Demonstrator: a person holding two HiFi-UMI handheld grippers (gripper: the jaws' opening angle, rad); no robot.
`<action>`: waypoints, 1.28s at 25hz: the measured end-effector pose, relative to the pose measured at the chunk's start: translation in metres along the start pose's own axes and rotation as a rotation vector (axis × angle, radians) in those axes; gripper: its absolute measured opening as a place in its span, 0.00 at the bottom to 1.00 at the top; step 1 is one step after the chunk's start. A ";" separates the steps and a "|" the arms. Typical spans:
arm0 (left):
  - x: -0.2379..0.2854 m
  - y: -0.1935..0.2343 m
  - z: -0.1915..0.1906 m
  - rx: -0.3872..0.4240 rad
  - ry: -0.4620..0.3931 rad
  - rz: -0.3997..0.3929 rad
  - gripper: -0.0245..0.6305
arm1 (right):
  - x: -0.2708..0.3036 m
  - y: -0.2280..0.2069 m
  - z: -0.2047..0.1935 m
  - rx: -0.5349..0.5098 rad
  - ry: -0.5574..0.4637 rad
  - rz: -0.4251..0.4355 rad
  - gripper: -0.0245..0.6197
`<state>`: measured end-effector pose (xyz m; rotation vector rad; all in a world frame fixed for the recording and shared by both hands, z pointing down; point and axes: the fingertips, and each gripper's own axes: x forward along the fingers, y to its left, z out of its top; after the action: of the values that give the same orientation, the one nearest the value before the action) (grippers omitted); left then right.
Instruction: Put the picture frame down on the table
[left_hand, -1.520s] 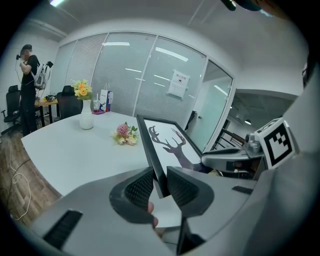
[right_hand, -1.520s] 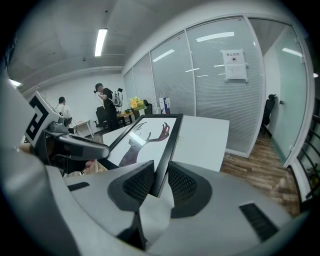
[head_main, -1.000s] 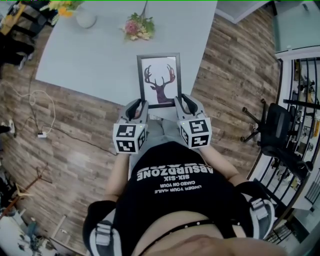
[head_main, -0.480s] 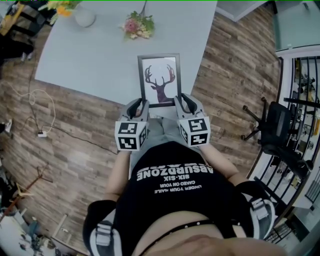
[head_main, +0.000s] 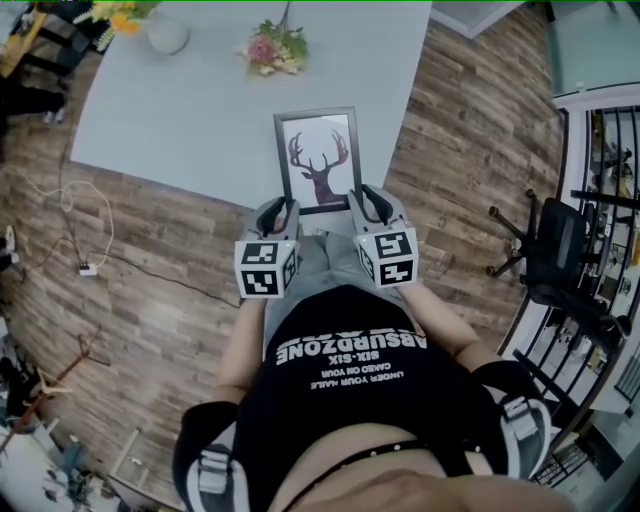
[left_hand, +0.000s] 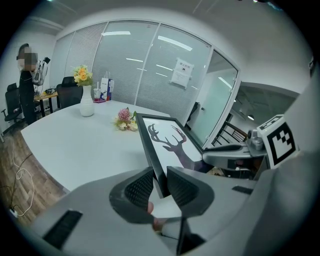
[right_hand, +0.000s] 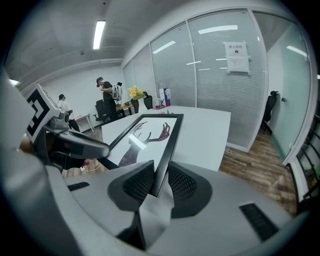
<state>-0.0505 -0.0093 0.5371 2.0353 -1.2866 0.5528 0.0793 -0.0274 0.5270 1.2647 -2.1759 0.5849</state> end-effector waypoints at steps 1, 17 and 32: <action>0.001 0.000 0.000 -0.001 0.000 0.002 0.18 | 0.001 -0.001 0.000 -0.002 0.000 0.000 0.20; 0.015 0.006 -0.024 -0.015 0.055 0.022 0.18 | 0.015 0.000 -0.023 -0.009 0.044 0.007 0.20; 0.030 0.012 -0.045 -0.003 0.111 0.038 0.18 | 0.036 -0.002 -0.047 -0.020 0.095 0.008 0.20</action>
<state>-0.0488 0.0002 0.5917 1.9527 -1.2620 0.6714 0.0779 -0.0224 0.5864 1.1935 -2.1045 0.6131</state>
